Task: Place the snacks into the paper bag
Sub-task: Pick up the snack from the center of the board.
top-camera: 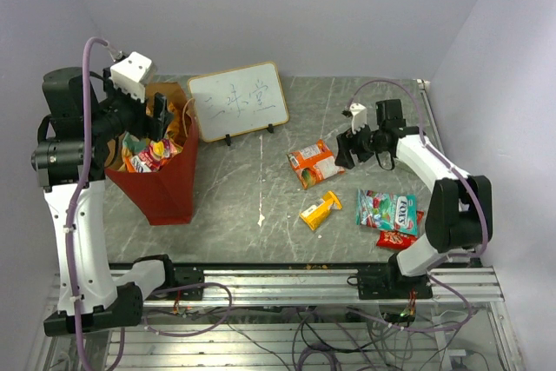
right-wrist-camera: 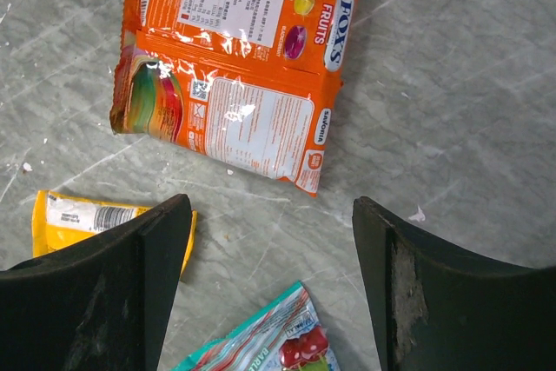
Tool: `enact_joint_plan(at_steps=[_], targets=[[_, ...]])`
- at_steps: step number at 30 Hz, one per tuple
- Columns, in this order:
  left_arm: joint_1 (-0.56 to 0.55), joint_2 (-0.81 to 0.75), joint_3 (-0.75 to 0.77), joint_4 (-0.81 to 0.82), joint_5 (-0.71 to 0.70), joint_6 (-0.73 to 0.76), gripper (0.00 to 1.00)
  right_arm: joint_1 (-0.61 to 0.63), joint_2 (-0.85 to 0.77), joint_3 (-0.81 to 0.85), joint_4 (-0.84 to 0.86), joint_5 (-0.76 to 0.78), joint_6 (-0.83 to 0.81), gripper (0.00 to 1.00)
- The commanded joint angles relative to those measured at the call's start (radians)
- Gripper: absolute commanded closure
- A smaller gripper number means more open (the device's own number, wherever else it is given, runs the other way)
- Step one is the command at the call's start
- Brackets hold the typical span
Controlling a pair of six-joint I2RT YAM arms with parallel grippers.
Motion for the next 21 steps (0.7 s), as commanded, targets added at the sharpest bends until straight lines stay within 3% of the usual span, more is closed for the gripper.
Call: enact_joint_plan(at_steps=[1,9,21], targets=[[-0.053,0.026,0.064,0.008,0.078,0.009,0.13,-0.006,0.108,0.070,-0.059,-0.065,-0.016,0.26],[-0.212,0.102,0.140,-0.025,0.076,0.046,0.13,-0.006,0.248,0.146,-0.109,-0.110,-0.029,0.34],[-0.644,0.224,0.152,0.005,-0.134,0.103,0.13,-0.006,0.315,0.129,-0.074,-0.092,-0.044,0.36]])
